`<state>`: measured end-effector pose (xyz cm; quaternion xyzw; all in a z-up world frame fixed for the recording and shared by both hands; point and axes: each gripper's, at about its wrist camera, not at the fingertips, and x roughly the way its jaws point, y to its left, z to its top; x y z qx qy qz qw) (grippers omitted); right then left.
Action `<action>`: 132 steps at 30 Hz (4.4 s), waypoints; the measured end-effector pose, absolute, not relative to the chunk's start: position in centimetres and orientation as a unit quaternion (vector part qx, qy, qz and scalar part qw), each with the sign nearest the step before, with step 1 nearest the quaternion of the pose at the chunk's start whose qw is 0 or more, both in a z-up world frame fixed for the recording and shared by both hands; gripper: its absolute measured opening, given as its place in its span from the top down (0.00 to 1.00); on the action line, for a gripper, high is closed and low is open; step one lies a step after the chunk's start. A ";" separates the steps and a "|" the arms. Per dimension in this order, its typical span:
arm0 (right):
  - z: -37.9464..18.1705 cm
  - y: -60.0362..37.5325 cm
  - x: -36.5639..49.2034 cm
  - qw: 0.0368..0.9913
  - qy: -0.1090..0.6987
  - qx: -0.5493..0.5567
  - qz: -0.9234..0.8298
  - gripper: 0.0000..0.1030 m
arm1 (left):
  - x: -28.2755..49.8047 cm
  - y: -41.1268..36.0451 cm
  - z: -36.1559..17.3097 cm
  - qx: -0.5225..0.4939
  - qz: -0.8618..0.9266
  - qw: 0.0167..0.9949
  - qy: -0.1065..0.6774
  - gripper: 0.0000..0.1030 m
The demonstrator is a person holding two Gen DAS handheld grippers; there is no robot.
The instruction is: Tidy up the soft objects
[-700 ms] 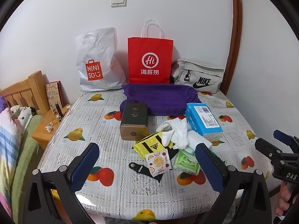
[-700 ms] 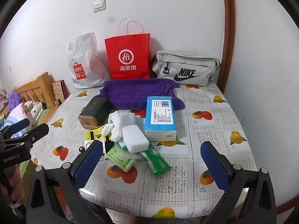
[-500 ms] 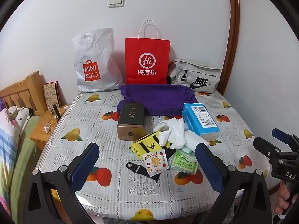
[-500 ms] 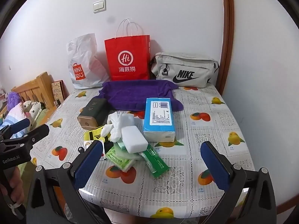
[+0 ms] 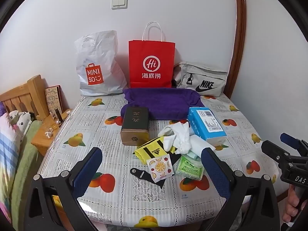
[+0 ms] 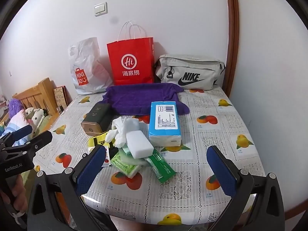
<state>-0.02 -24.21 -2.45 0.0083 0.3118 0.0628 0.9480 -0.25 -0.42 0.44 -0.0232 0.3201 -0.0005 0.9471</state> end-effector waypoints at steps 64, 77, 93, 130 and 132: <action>-2.4 -23.7 -0.6 0.951 0.299 0.014 0.077 0.00 | -0.7 -0.5 1.1 -0.020 0.002 0.949 0.316 0.00; -2.4 -23.6 -0.5 0.951 0.299 0.011 0.080 0.00 | -0.5 -0.3 0.9 -0.019 -0.001 0.948 0.318 0.00; -9.5 -26.7 4.4 0.928 0.361 0.020 0.089 0.03 | 4.3 1.6 -6.4 -0.024 -0.001 0.921 0.390 0.00; -18.4 -27.9 8.0 0.872 0.457 -0.011 0.173 0.63 | 8.6 3.8 -13.3 -0.079 -0.042 0.883 0.461 0.00; -18.5 -28.6 7.4 0.874 0.463 -0.012 0.147 0.63 | 8.3 4.0 -13.5 -0.081 -0.046 0.883 0.460 0.00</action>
